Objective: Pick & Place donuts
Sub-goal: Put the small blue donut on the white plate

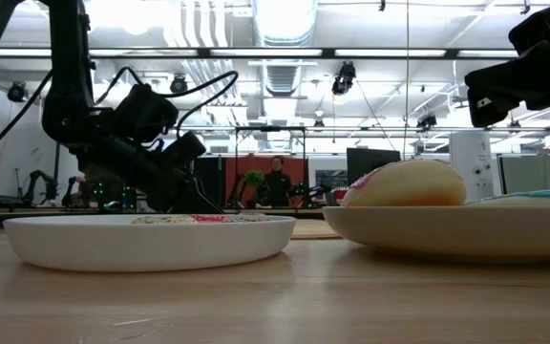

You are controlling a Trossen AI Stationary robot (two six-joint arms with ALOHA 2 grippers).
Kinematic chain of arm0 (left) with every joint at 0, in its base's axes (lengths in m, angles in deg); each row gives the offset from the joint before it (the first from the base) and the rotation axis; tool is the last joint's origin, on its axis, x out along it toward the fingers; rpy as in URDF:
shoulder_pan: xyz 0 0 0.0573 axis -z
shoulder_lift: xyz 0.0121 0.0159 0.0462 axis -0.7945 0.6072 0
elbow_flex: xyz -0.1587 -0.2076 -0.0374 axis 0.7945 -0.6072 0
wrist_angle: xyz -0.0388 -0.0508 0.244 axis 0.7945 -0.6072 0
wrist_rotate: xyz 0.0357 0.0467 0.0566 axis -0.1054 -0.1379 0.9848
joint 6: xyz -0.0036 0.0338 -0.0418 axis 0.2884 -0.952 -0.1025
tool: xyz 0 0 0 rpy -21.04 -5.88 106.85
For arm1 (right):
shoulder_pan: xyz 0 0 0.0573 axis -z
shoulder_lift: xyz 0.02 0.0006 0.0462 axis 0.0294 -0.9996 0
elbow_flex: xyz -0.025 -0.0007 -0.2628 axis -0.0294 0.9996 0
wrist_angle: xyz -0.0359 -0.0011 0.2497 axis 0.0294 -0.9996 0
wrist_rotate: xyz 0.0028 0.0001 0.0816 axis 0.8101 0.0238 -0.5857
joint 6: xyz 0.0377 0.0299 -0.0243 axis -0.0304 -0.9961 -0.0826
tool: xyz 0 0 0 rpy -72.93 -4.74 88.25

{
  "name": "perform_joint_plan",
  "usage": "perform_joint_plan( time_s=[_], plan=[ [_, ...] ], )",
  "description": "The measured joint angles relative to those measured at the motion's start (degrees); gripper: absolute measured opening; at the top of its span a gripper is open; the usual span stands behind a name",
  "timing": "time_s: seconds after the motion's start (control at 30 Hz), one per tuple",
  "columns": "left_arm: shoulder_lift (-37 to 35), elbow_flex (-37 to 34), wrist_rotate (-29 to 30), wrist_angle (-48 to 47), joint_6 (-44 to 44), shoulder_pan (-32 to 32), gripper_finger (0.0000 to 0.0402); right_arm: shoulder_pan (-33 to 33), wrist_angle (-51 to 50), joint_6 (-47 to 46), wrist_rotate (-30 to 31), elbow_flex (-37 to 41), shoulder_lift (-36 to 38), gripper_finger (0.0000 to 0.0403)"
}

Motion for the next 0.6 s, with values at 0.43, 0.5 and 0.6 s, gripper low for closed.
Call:
perform_joint_plan(
  time_s=[0.43,0.5,0.6],
  plan=[
    [-0.04,0.00,-0.01,0.07,0.00,-0.02,0.0209,0.00,0.00,0.13,-0.01,0.00,0.00,0.0009],
    [-0.06,0.00,-0.01,0.07,0.06,-0.07,0.0209,-0.01,0.00,0.01,0.00,0.00,0.00,0.0008],
    [-0.07,0.00,-0.01,0.07,0.35,-0.07,0.0209,-0.01,0.00,0.24,-0.02,0.00,-0.01,0.0009]
  ],
)
